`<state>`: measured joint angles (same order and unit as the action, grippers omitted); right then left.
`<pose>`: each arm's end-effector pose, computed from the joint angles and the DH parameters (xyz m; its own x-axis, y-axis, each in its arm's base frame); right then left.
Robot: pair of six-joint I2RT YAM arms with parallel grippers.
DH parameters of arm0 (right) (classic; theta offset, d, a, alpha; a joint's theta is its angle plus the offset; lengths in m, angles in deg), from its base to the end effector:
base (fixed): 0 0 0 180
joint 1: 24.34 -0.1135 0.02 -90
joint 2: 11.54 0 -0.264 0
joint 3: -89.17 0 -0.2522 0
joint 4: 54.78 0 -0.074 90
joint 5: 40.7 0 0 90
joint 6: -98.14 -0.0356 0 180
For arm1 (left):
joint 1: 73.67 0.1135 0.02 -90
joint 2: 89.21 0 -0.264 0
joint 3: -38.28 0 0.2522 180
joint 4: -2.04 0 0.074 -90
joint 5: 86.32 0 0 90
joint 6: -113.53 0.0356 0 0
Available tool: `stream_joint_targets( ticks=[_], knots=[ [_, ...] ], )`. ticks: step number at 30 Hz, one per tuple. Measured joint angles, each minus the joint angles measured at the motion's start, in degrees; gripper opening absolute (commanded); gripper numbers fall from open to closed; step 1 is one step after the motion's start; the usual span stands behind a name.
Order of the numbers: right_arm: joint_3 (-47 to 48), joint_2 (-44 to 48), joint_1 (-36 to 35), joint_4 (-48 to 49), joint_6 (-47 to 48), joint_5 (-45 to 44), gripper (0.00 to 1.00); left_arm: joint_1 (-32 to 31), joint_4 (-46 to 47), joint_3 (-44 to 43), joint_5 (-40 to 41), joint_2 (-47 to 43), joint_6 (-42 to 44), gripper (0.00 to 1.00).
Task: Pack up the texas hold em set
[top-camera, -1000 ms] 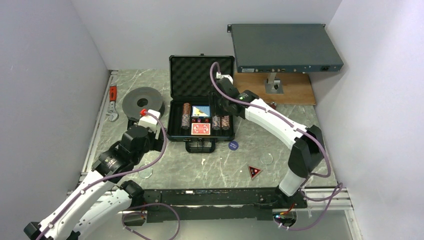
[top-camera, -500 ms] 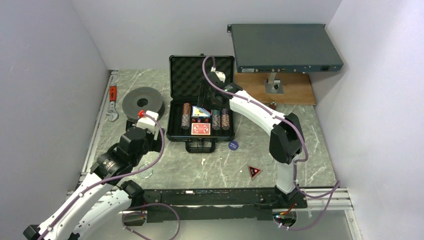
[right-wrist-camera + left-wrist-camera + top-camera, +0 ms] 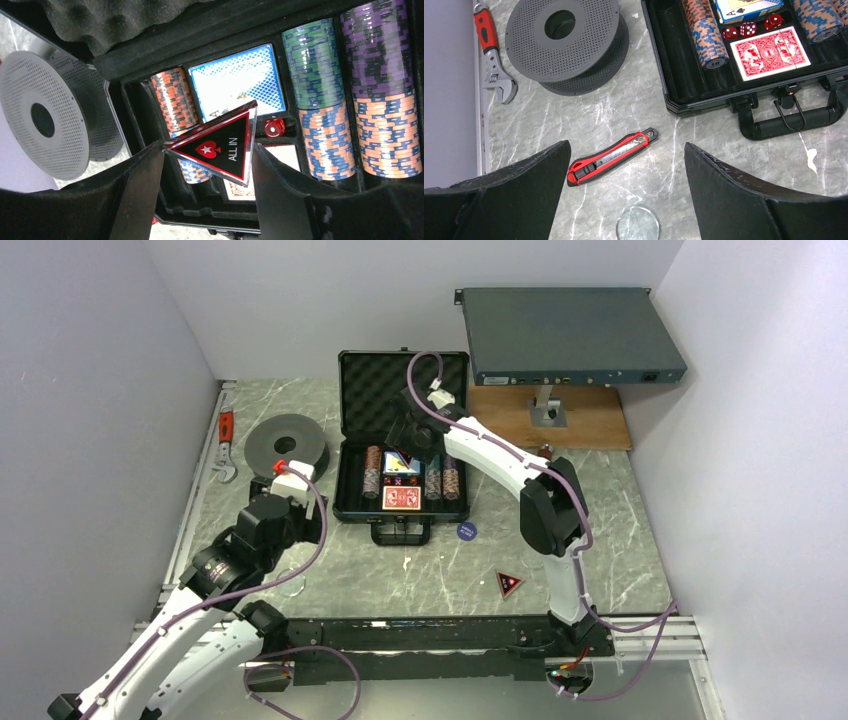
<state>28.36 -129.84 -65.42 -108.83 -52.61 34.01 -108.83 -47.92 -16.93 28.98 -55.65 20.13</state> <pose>0.3546 0.2967 0.2632 -0.7438 0.4681 -0.4771 0.2749 0.8649 0.4200 0.1133 -0.0612 0.3021 -0.3997 0.2159 -0.8909 0.1897 0.9703 0.1501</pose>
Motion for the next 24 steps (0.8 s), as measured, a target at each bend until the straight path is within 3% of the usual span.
stream_joint_targets(
  ticks=[10, 24],
  knots=[
    [0.22, -2.43, 0.00, -0.02, -5.86, -1.20, 0.22, 0.72, 0.00, 0.00, -0.90, 0.02, 0.68, 0.89],
    [5.70, -10.01, 0.00, -0.31, -5.88, -2.12, 0.19, 0.85, 0.02, 0.00, -1.07, 0.22, 0.81, 0.89]
  ],
)
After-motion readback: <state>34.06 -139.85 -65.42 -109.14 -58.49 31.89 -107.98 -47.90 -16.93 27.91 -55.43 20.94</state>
